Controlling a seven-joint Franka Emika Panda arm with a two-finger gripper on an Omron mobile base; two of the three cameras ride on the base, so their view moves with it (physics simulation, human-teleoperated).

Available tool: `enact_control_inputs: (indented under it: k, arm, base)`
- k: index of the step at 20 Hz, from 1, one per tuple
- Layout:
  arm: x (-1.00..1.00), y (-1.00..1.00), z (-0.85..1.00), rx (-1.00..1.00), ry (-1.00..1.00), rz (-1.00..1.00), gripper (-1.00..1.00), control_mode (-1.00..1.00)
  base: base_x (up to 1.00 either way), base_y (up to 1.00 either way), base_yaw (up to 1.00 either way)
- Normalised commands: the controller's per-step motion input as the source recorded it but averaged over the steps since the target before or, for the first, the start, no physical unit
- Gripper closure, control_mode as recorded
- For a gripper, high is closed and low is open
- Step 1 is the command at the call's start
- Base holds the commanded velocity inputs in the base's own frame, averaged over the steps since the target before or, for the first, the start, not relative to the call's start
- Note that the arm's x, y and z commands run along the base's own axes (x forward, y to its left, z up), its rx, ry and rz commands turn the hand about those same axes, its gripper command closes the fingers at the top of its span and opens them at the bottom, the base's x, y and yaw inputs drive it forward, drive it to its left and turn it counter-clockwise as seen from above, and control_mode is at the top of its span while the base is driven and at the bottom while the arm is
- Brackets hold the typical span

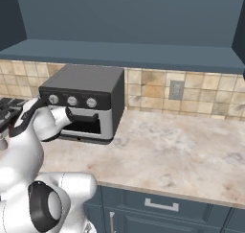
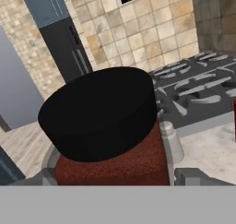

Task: Collect the paprika, ketchup, and shaker from the cabinet and place them next to the stove.

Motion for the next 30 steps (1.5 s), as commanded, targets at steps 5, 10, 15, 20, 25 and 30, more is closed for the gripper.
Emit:
enact_control_inputs:
  k: [5, 10, 15, 20, 25, 30]
  arm:
    - [0.00, 0.39, -0.06, -0.04, 0.00, 0.00, 1.00, -1.00]
    - [0.00, 0.25, -0.13, -0.07, 0.00, 0.00, 1.00, -1.00]
    - [0.09, 0.01, -0.21, -0.03, 0.00, 0.04, 1.00, -1.00]
    - [0.13, 0.00, -0.16, -0.01, 0.00, 0.07, 1.00, -1.00]
    - [0.23, 0.02, -0.08, 0.00, 0.00, 0.04, 1.00, -1.00]
    - [0.15, 0.08, -0.02, 0.00, -0.04, 0.02, 1.00, -1.00]
  base:
    - [0.00, 0.00, 0.00]
    - [0.00, 0.00, 0.00]
    - [0.00, 0.00, 0.00]
    - [0.00, 0.00, 0.00]
    - [0.00, 0.00, 0.00]
    - [0.00, 0.00, 0.00]
